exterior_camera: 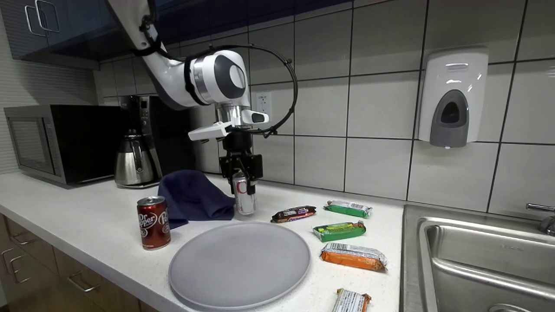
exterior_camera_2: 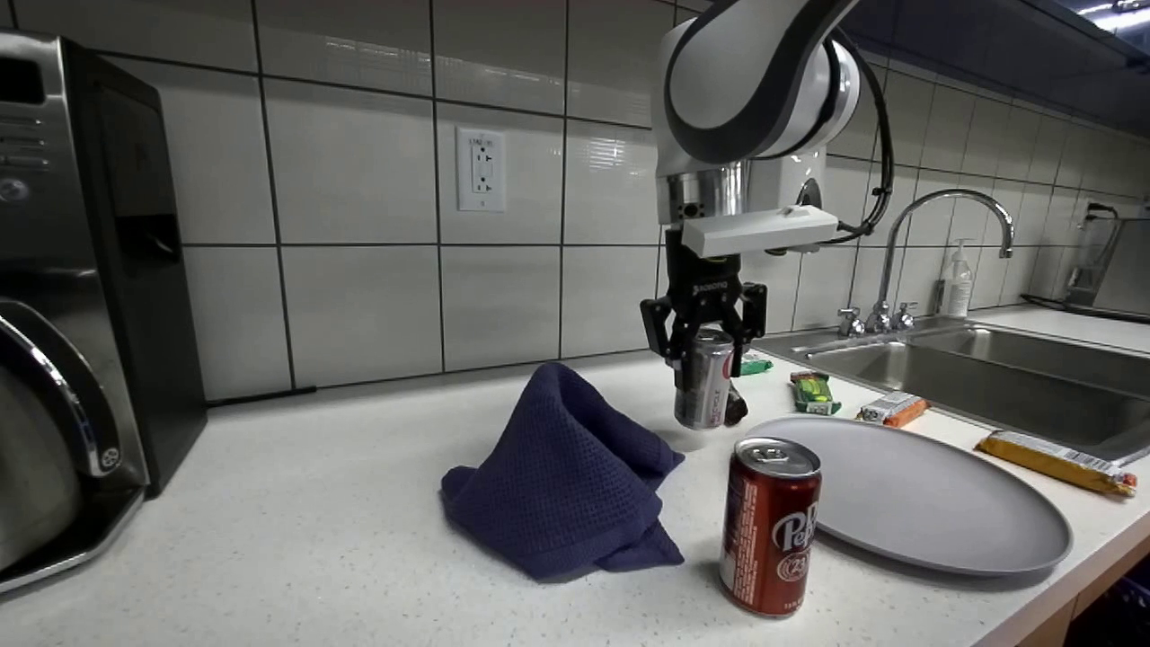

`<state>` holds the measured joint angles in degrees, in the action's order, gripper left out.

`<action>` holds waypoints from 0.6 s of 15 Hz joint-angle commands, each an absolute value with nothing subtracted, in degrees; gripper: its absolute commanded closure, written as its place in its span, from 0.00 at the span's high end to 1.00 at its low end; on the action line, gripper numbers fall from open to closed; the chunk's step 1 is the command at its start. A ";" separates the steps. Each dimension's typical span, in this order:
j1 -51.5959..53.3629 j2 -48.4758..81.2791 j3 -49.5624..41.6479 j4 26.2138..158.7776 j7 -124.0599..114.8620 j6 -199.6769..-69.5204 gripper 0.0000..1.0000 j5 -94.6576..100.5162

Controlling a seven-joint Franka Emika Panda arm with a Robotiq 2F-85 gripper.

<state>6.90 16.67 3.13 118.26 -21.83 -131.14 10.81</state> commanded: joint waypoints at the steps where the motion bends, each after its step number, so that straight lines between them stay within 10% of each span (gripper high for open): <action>1: 7.97 18.57 2.47 114.62 -21.80 -127.36 0.40 9.94; 8: 8.64 21.09 2.18 112.89 -21.78 -126.26 0.40 9.96; 9: 8.72 21.39 2.10 112.50 -21.98 -125.46 0.90 9.91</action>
